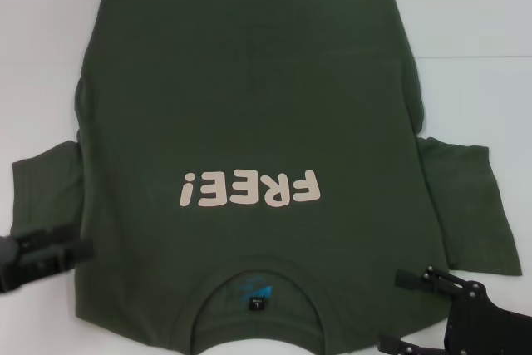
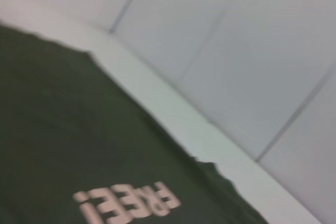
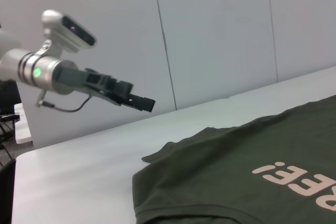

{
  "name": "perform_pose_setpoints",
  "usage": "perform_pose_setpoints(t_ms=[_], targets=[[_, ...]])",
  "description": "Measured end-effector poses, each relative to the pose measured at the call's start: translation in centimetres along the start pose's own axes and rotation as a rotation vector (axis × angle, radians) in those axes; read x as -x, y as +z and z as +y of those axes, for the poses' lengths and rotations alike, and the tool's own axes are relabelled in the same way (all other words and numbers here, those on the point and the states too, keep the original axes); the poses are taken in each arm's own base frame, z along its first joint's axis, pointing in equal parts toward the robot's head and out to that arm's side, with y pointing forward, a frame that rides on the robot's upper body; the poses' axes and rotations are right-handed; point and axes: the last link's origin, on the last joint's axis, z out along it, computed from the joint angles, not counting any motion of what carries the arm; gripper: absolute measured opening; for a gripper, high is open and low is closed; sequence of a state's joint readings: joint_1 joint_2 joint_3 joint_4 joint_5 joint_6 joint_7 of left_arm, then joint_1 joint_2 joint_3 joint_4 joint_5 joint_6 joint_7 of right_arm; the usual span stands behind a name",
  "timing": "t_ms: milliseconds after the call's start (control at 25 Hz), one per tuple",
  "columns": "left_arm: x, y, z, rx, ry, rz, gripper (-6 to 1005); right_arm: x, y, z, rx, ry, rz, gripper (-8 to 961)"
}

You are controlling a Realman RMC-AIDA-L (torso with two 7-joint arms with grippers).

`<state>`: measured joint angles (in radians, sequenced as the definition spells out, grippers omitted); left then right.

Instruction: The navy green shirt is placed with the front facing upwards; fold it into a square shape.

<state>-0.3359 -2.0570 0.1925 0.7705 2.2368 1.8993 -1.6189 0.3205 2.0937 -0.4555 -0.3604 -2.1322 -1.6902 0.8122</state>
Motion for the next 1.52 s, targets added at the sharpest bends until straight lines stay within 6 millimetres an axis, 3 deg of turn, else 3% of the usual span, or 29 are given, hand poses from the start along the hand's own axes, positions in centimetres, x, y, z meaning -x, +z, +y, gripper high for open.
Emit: perform_pose_setpoints(t_ms=[360,600,960,1240,1520], targets=[[-5.0,-1.8,-4.1,-0.303,-0.315,-0.220,797,0.0,-0.1,0.0,0.001,0.003,-0.002,944],[-7.0,-0.8,-5.4,-0.408,-0.419,-0.319,798,0.0,-0.1,0.1,0.003,0.004,-0.003,943],[-7.2,0.1,-7.7,-0.544,-0.424,-0.305,798,0.0,-0.1,0.1,0.002,0.006,-0.003,943],[-6.6,-0.2,-8.3,-0.595,-0.430,-0.321,798,0.0,-0.1,0.1,0.003,0.009,-0.004,943],[-6.2,0.7,-8.5,-0.600,-0.416,-0.340,797,0.0,-0.2,0.1,0.002,0.016,-0.004,942]])
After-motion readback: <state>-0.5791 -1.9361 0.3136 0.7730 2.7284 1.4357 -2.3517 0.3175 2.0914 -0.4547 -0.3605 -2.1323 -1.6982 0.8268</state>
